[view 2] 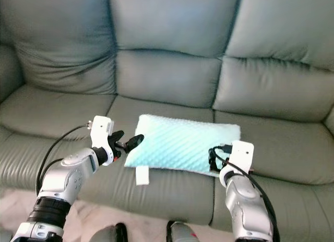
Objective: Move the pillow to the sofa
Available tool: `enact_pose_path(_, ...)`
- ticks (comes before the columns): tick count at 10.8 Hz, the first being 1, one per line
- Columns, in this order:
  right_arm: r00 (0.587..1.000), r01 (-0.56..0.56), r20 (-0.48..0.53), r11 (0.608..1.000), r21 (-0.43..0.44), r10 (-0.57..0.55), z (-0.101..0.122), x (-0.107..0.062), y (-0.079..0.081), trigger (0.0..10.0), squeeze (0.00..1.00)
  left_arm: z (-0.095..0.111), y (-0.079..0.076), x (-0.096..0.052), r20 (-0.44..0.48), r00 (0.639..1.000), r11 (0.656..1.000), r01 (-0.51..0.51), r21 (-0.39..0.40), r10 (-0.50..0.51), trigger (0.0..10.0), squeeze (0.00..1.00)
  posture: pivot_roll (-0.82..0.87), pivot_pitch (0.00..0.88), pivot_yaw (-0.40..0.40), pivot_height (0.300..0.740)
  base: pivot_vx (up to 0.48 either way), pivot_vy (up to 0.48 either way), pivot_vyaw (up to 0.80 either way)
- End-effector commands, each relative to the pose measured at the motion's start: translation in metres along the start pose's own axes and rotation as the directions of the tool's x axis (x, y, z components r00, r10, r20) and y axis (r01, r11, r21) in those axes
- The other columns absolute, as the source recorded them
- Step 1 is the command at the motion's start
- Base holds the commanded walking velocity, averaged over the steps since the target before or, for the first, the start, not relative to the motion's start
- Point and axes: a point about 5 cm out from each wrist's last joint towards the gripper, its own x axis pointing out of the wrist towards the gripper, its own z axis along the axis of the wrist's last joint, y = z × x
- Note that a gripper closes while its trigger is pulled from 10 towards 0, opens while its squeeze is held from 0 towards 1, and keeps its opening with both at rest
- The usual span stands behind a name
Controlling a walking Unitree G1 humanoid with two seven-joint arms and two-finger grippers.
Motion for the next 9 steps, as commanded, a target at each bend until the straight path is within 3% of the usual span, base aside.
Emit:
enact_pose_path(1,1.0,-0.001,-0.011,1.0,0.013,0.001,-0.0045,-0.0019,-0.001,10.0,0.0,-0.0025,0.0006,-0.0024,-0.009,1.0,1.0,0.0,-0.002,0.0,10.0,0.0,-0.21,0.159,0.015,0.74,-0.364,0.0,0.0)
enact_pose_path(5,1.0,-0.002,-0.01,1.0,0.012,0.002,-0.0035,-0.0019,-0.0008,10.0,0.0,-0.0036,0.0001,-0.002,-0.012,1.0,1.0,-0.001,0.0,0.001,10.0,0.0,-0.21,0.161,0.013,0.74,-0.343,0.0,0.0)
enact_pose_path(9,1.0,-0.003,-0.01,1.0,0.012,0.003,-0.0032,-0.0014,-0.0005,10.0,0.0,-0.0002,0.0071,-0.0034,0.015,1.0,1.0,-0.027,0.001,0.027,10.0,0.0,-0.21,0.16,0.012,0.74,0.0,0.0,0.0)
